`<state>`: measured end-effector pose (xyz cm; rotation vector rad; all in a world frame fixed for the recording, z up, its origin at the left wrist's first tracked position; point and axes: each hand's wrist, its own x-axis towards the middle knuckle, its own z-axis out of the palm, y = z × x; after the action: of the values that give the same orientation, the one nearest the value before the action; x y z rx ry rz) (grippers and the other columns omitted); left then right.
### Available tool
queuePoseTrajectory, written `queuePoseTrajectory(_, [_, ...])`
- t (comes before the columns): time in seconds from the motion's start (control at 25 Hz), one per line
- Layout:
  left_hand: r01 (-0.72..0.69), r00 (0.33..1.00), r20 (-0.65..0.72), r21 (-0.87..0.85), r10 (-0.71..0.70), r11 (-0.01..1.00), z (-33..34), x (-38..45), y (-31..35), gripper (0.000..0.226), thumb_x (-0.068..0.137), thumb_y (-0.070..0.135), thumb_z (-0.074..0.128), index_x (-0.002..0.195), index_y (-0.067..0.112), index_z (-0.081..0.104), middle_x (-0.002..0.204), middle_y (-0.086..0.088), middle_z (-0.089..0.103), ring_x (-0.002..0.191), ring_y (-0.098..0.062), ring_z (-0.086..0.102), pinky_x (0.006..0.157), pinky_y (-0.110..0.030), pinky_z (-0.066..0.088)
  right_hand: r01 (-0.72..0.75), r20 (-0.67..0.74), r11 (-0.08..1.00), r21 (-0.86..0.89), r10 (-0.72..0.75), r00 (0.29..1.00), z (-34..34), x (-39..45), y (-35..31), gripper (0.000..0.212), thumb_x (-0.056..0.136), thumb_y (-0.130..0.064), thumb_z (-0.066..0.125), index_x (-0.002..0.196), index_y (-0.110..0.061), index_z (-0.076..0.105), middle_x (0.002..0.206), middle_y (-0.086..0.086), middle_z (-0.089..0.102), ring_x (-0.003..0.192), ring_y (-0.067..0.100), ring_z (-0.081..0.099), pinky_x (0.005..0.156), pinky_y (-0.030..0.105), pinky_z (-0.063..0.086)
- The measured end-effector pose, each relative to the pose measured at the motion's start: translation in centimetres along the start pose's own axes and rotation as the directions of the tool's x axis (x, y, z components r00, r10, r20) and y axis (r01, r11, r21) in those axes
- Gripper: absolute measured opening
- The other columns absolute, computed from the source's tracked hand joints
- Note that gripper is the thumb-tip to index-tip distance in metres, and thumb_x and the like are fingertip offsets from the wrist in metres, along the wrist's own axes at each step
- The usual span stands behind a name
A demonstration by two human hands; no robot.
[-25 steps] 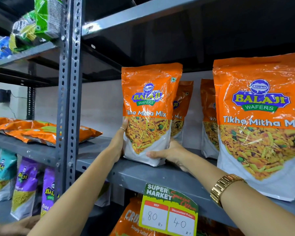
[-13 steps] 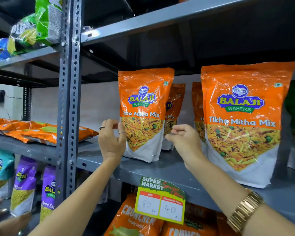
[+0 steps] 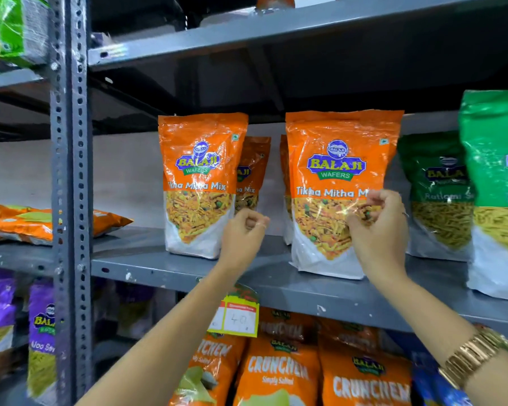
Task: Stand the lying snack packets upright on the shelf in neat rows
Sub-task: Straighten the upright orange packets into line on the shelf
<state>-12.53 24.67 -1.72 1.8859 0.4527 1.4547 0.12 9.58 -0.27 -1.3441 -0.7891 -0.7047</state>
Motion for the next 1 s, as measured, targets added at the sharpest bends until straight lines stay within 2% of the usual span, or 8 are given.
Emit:
queuePoseTrajectory(0.08, [0.198, 0.954, 0.220, 0.054, -0.205, 0.979, 2.4, -0.3, -0.2, 0.032, 0.088, 0.033, 0.049, 0.114, 0.015, 0.055, 0.117, -0.010, 0.061, 0.109, -0.023, 0.057, 0.096, -0.042, 0.046, -0.175, 0.050, 0.981, -0.079, 0.179, 0.983, -0.6, 0.3, 2.1, 0.055, 0.079, -0.021, 0.064, 0.125, -0.006, 0.039, 0.128, 0.016, 0.046, 0.113, 0.029, 0.045, 0.085, 0.028, 0.034])
queuePoseTrajectory(0.16, [0.254, 0.864, 0.406, 0.161, -0.299, 0.954, 3.9, -0.3, 0.1, 0.053, 0.091, 0.044, 0.038, 0.136, 0.015, 0.037, 0.143, -0.008, 0.042, 0.127, -0.023, 0.042, 0.105, -0.038, 0.034, -0.472, 0.216, 0.877, -0.086, 0.479, 0.851, -0.5, 0.6, 3.5, 0.072, 0.083, -0.037, 0.058, 0.139, -0.007, 0.024, 0.141, 0.017, 0.037, 0.124, 0.032, 0.039, 0.093, 0.039, 0.034])
queuePoseTrajectory(0.28, [0.265, 0.787, 0.534, 0.158, -0.308, 0.951, 4.8, -0.2, 0.8, 0.058, 0.092, 0.049, 0.030, 0.137, 0.012, 0.031, 0.130, 0.001, 0.044, 0.115, -0.015, 0.043, 0.089, -0.028, 0.033, -0.629, 0.424, 0.775, -0.066, 0.592, 0.685, 0.2, 0.6, 4.3, 0.070, 0.085, -0.047, 0.050, 0.136, -0.006, 0.026, 0.130, 0.014, 0.044, 0.112, 0.030, 0.045, 0.081, 0.035, 0.034])
queuePoseTrajectory(0.44, [0.250, 0.814, 0.497, 0.165, -0.299, 0.954, 4.8, -0.2, 0.2, 0.043, 0.094, 0.043, 0.032, 0.120, 0.009, 0.041, 0.096, 0.001, 0.048, 0.087, -0.013, 0.049, 0.080, -0.029, 0.040, -0.547, 0.486, 0.831, -0.104, 0.522, 0.701, 0.2, 0.3, 4.5, 0.065, 0.082, -0.048, 0.055, 0.129, -0.011, 0.029, 0.135, 0.008, 0.041, 0.103, 0.021, 0.041, 0.074, 0.033, 0.034])
queuePoseTrajectory(0.6, [0.275, 0.846, 0.420, 0.181, -0.328, 0.944, 4.6, 0.0, -0.4, 0.041, 0.094, 0.041, 0.032, 0.115, 0.007, 0.042, 0.112, -0.013, 0.050, 0.092, -0.017, 0.049, 0.075, -0.030, 0.038, -0.489, 0.561, 0.864, -0.116, 0.464, 0.686, 0.4, 0.3, 5.1, 0.070, 0.081, -0.047, 0.057, 0.133, -0.011, 0.026, 0.146, 0.006, 0.032, 0.128, 0.024, 0.037, 0.087, 0.033, 0.034])
queuePoseTrajectory(0.76, [0.326, 0.868, 0.342, 0.157, -0.361, 0.932, 4.6, 0.4, -1.5, 0.049, 0.093, 0.041, 0.032, 0.130, 0.008, 0.035, 0.135, -0.012, 0.044, 0.120, -0.028, 0.044, 0.098, -0.041, 0.037, -0.481, 0.597, 0.873, -0.084, 0.431, 0.677, 0.7, 0.1, 5.0, 0.064, 0.081, -0.040, 0.061, 0.129, -0.008, 0.033, 0.139, 0.011, 0.043, 0.122, 0.025, 0.046, 0.093, 0.036, 0.042])
queuePoseTrajectory(0.88, [0.356, 0.855, 0.356, 0.124, -0.377, 0.926, 4.7, 0.5, -1.6, 0.047, 0.093, 0.040, 0.033, 0.130, 0.010, 0.036, 0.132, -0.009, 0.046, 0.119, -0.029, 0.045, 0.091, -0.038, 0.038, -0.497, 0.599, 0.864, -0.085, 0.443, 0.667, 0.5, 0.0, 4.6, 0.063, 0.080, -0.039, 0.063, 0.129, -0.010, 0.034, 0.137, 0.009, 0.046, 0.119, 0.024, 0.048, 0.095, 0.037, 0.043])
queuePoseTrajectory(1.0, [0.346, 0.899, 0.270, 0.042, -0.344, 0.937, 4.6, 0.1, -1.4, 0.039, 0.090, 0.036, 0.045, 0.118, 0.009, 0.044, 0.114, -0.008, 0.050, 0.102, -0.028, 0.050, 0.075, -0.033, 0.036, -0.433, 0.449, 0.901, -0.023, 0.396, 0.801, -0.1, -0.1, 4.1, 0.070, 0.075, -0.032, 0.069, 0.133, -0.015, 0.032, 0.137, 0.007, 0.045, 0.120, 0.026, 0.048, 0.090, 0.035, 0.043])
